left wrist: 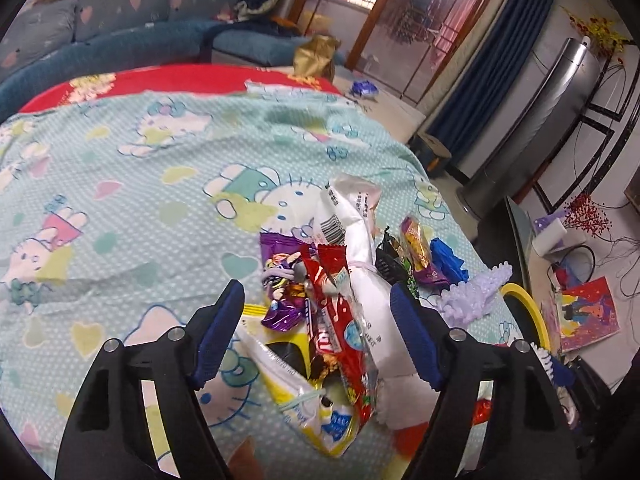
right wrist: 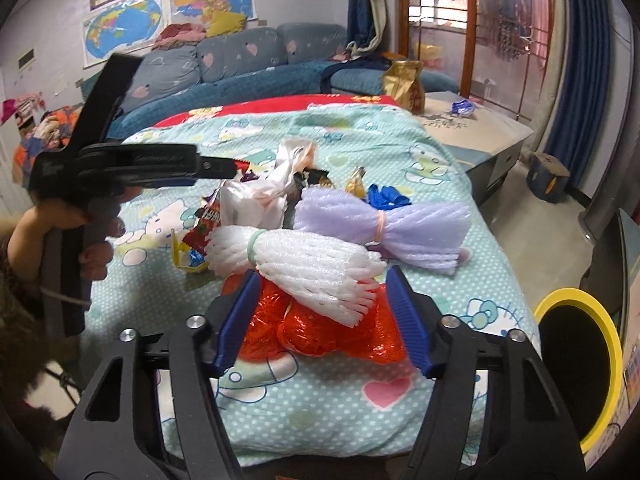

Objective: Collect trash
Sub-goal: 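Grasp the red snack wrapper with the left tool while the right tool grasps the white foam net, then carry the red wrapper and white foam net over the yellow bin with both tools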

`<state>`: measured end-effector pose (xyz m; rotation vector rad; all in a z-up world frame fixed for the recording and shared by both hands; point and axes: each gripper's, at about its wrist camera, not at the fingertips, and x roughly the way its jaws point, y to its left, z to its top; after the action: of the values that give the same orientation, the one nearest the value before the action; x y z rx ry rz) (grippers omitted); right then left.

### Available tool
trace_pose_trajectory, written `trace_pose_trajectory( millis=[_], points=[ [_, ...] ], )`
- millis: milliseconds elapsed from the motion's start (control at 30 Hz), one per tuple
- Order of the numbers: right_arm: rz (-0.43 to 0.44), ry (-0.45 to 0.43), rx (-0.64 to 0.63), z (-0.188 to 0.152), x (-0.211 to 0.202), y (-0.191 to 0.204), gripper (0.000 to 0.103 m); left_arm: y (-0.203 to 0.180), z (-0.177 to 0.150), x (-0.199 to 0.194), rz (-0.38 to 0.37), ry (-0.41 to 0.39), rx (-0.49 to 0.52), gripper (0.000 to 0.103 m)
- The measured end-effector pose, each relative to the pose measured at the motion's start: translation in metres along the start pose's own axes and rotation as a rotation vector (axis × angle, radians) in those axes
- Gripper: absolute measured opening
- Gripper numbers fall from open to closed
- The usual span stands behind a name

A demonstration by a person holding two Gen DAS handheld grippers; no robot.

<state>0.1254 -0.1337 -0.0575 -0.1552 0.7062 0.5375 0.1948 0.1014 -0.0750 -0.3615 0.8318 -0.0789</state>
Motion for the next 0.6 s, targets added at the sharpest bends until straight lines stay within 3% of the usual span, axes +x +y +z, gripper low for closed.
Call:
trace_pose_trajectory(
  millis=[200, 300, 467, 600],
  points=[
    [0.032, 0.010, -0.013, -0.001, 0.005, 0.001, 0.018, 0.009, 0.006, 0.020, -0.069, 0.078, -0.071, 0.067],
    [0.046, -0.009, -0.021, 0.000, 0.001, 0.001, 0.008, 0.011, 0.009, 0.024, -0.098, 0.085, -0.093, 0.064],
    [0.057, -0.047, -0.016, 0.005, -0.006, 0.000, 0.003, 0.009, 0.015, 0.022, -0.118, 0.097, -0.090, 0.040],
    [0.066, -0.079, -0.024, 0.009, -0.014, 0.003, 0.003, 0.003, 0.017, 0.021, -0.125, 0.113, -0.065, 0.031]
  ],
)
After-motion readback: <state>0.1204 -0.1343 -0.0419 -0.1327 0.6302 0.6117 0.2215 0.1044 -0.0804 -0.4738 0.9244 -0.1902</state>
